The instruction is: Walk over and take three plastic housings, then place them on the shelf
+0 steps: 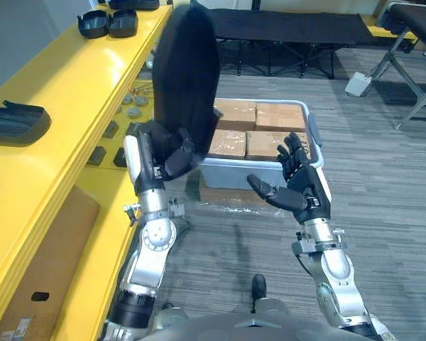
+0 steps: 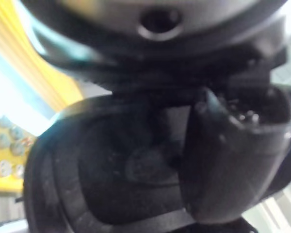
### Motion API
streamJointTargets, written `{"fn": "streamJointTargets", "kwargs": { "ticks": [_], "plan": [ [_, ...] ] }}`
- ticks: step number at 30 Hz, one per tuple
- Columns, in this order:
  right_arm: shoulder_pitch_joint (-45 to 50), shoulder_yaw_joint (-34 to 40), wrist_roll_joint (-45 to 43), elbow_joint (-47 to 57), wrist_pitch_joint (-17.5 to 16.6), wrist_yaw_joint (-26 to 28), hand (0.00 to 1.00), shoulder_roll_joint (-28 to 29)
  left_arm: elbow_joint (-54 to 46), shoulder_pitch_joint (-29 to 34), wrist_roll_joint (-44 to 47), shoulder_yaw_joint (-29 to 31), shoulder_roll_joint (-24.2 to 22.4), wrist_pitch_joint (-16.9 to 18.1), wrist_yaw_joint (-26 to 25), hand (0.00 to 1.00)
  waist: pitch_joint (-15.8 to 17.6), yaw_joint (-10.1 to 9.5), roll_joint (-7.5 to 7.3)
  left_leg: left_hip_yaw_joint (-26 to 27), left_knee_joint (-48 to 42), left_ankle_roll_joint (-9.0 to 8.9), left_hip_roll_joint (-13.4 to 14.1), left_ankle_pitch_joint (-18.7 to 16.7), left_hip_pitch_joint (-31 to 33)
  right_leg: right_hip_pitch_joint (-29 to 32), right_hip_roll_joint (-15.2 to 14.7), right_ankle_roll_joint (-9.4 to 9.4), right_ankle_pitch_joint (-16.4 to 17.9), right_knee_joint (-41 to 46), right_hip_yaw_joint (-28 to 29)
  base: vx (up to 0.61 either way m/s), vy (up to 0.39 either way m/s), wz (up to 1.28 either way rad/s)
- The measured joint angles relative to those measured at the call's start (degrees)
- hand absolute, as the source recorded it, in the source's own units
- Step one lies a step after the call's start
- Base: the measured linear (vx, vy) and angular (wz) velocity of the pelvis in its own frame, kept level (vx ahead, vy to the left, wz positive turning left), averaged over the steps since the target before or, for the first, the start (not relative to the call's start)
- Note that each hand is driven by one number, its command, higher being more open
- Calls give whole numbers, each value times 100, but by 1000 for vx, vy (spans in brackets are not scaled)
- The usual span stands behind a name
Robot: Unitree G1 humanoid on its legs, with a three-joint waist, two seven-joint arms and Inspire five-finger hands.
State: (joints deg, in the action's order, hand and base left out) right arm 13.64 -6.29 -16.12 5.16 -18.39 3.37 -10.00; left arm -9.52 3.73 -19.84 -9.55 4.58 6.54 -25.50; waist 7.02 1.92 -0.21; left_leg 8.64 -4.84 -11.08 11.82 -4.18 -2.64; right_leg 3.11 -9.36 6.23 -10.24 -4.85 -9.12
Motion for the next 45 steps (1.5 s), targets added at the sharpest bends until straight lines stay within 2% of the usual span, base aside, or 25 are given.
{"fn": "streamJointTargets", "kwargs": {
  "ticks": [2, 5, 10, 15, 17, 19, 21, 24, 26, 29, 33, 35, 37, 38, 41, 45],
  "plan": [
    [262, 29, -42, -30, 135, -264, 100, 239, -328, 520, 855, -25, -25, 135, 261, 0, -1, 1, 2, 14, 0, -1, 11, -20, 3, 12, 9, 13, -3, 0, -1, 51, 29, -2],
    [383, 190, -425, -106, 138, -484, 100, 494, -719, 1053, 1825, 187, -145, 384, 446, 0, -4, -36, 7, -11, -24, 10, 10, -40, 3, -24, 2, 5, -10, 6, -37, 50, 32, 4],
    [218, 249, -730, -157, 136, -491, 100, 639, -1108, 1310, 2502, 705, -448, 599, 521, 0, -20, -240, 33, -360, -96, 41, -40, -56, 53, -266, -72, 28, 21, 27, -491, 13, 20, 35],
    [-523, -585, -471, -696, 286, -407, 100, 617, -1733, 1710, 2707, 1323, -536, 813, 581, 0, -94, -673, 96, -982, -94, 102, -121, 31, 309, -467, -149, 58, 118, -5, -1126, -44, -1, 62],
    [-781, -1019, -137, -909, 351, -290, 100, 586, -1916, 1962, 3064, 1678, -675, 1058, 724, 0, -204, -953, 160, -1294, -88, 91, -141, 85, 431, -564, -154, 66, 177, -4, -1436, -5, -5, 66],
    [-927, -1219, 183, -1015, 392, -196, 100, 586, -2041, 2145, 3351, 1937, -746, 1247, 798, 0, -218, -1147, 166, -1509, -61, 74, -159, 116, 431, -689, -153, 81, 241, -4, -1647, 6, -1, 61],
    [-1072, -1348, 295, -1091, 398, -121, 100, 584, -2073, 2295, 3596, 2219, -789, 1439, 907, 0, -239, -1277, 141, -1626, 1, 65, -176, 138, 424, -759, -161, 103, 316, -4, -1777, -11, 10, 43],
    [-1282, -1391, 409, -1184, 397, -81, 100, 573, -2145, 2531, 3805, 2476, -877, 1483, 995, 0, -267, -1427, 113, -1715, 14, 57, -193, 135, 430, -821, -166, 90, 374, -3, -1883, 13, 35, 17],
    [-1314, -1387, 401, -1183, 397, -49, 100, 567, -2145, 2654, 3825, 2476, -901, 1482, 1133, 0, -319, -1437, 99, -1772, -28, 103, -210, 137, 537, -858, -171, 84, 403, 1, -1980, 18, 27, 30],
    [-1331, -1294, 404, -1194, 403, -27, 100, 508, -2142, 2560, 3819, 2211, -902, 1446, 1620, 0, -340, -1318, 87, -1900, -170, 180, -397, 341, 873, -998, -297, 141, 384, 31, -2504, 25, 34, 78],
    [-1343, -1124, 442, -1210, 403, -130, 100, 512, -2142, 2517, 3798, 2114, -899, 1450, 2153, 0, -351, -1301, 134, -2098, 283, 265, -564, 616, 811, -1162, -448, 261, 545, 102, -2855, 13, 22, 68],
    [-1262, -987, 436, -1208, 402, -163, 100, 515, -2138, 2510, 4099, 2109, -848, 1449, 2589, 0, -309, -1212, 211, -2239, 363, 356, -608, 683, 808, -1070, -544, 311, 1090, 751, -2581, 6, 2, 76],
    [-1121, -842, 435, -1198, 402, -165, 100, 528, -2137, 2491, 4519, 2021, -765, 1452, 3019, 0, -317, -1094, 191, -2455, 438, 356, -694, 770, 801, -926, -558, 261, 1578, 1309, -2069, 26, -53, 85],
    [-1015, -719, 434, -1189, 401, -155, 100, 541, -2138, 2476, 4665, 1932, -737, 1462, 3244, 0, -335, -1112, 160, -2531, 527, 322, -731, 855, 769, -866, -605, 243, 1727, 1533, -1984, 33, -73, 64],
    [-964, -549, 391, -1190, 401, -94, 100, 540, -2138, 2471, 4733, 1706, -724, 1479, 3600, 0, -326, -1112, 154, -2511, 690, 259, -731, 1019, 717, -839, -652, 274, 1746, 1642, -2032, 46, -56, 19],
    [-1093, -500, 403, -1190, 344, 124, 100, 530, -2138, 2354, 4743, 1377, -639, 1448, 3721, 0, -217, -1074, 146, -2363, 709, 261, -704, 1039, 648, -811, -652, 288, 1737, 1632, -1917, -23, -14, -14]
  ]
}}
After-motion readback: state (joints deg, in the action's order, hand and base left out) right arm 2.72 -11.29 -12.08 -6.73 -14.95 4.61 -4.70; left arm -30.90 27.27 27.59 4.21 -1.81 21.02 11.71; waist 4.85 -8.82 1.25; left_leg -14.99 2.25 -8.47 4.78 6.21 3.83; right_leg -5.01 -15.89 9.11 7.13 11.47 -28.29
